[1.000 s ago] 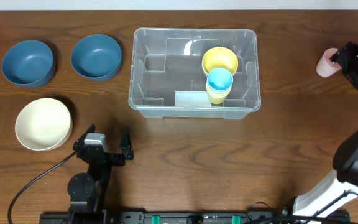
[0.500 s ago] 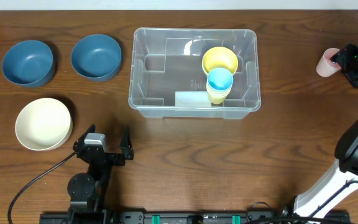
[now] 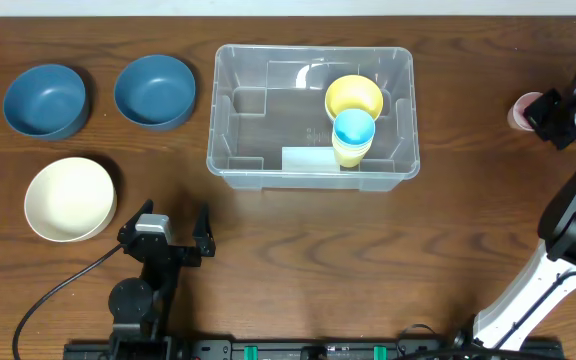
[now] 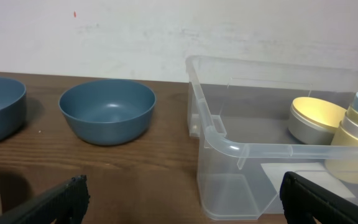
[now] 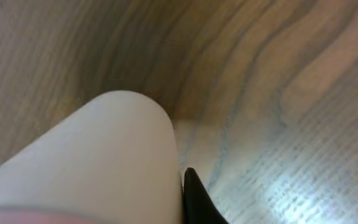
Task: Pack container
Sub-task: 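Move the right gripper to the pink cup and grasp it, then carry the pink cup with the right gripper and stack it onto the cups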
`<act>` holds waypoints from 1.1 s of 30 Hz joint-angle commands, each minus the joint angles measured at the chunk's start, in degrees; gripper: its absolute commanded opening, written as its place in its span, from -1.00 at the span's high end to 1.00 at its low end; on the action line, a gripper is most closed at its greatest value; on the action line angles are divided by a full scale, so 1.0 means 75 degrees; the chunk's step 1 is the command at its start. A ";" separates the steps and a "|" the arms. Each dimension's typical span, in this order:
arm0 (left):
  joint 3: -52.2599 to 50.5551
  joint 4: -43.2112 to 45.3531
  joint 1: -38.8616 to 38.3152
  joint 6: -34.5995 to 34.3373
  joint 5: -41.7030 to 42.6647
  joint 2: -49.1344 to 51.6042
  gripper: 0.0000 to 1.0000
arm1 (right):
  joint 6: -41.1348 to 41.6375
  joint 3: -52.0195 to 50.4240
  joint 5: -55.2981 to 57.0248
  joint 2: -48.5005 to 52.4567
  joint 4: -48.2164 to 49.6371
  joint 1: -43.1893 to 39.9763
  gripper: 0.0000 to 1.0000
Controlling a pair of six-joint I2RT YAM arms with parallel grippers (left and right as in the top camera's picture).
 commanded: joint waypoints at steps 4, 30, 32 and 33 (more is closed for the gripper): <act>-0.0125 -0.0268 0.0038 -0.0012 0.0087 -0.0041 -0.96 | 0.0029 0.0108 -0.0108 -0.0775 -0.0443 -0.0035 0.98; -0.0125 -0.0268 0.0038 -0.0015 0.0085 -0.0041 -0.96 | -0.0449 -0.0087 -0.1702 -0.4132 -0.2130 0.4975 0.98; -0.0125 -0.0268 0.0038 -0.0015 0.0085 -0.0041 -0.96 | -0.0449 -0.0102 -0.1588 -0.4030 -0.2127 0.5292 0.97; -0.0125 -0.0268 0.0038 -0.0015 0.0085 -0.0041 -0.96 | -0.0425 -0.0102 -0.1475 -0.3966 -0.2142 0.5423 0.97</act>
